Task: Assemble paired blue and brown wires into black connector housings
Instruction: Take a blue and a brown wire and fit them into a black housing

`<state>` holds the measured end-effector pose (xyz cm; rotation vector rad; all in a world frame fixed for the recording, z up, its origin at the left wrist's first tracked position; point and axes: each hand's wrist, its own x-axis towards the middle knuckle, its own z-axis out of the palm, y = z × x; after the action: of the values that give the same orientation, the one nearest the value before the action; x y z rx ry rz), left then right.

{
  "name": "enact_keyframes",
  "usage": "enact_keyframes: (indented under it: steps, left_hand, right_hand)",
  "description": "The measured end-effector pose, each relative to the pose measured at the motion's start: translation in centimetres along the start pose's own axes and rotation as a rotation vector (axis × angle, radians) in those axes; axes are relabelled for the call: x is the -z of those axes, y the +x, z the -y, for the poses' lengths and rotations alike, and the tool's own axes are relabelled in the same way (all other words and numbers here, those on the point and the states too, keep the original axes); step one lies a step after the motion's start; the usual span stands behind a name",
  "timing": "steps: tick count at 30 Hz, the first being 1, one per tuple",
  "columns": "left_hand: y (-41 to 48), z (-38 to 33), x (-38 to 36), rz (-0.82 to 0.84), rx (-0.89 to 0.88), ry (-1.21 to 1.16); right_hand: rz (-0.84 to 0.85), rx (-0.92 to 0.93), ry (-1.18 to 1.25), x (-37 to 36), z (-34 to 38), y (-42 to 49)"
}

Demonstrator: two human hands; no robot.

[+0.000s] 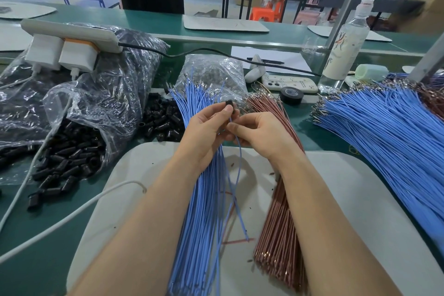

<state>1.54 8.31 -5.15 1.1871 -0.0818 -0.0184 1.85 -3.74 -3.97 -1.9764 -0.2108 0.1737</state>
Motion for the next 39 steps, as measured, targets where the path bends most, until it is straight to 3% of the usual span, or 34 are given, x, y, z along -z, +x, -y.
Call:
enact_keyframes:
  steps: [12,22,39]
  left_hand:
    - [0.2,0.2,0.3,-0.008,0.002,-0.058]
    - [0.7,0.6,0.7,-0.046,-0.046,-0.001]
    - [-0.5,-0.2,-0.3,-0.064,-0.113,0.112]
  right_hand:
    - [0.054,-0.023,-0.027,0.5,-0.3,0.0]
    - [-0.159,0.0,0.068,-1.0,-0.6,0.6]
    - [-0.185,0.061,0.032,-1.0,-0.5,0.5]
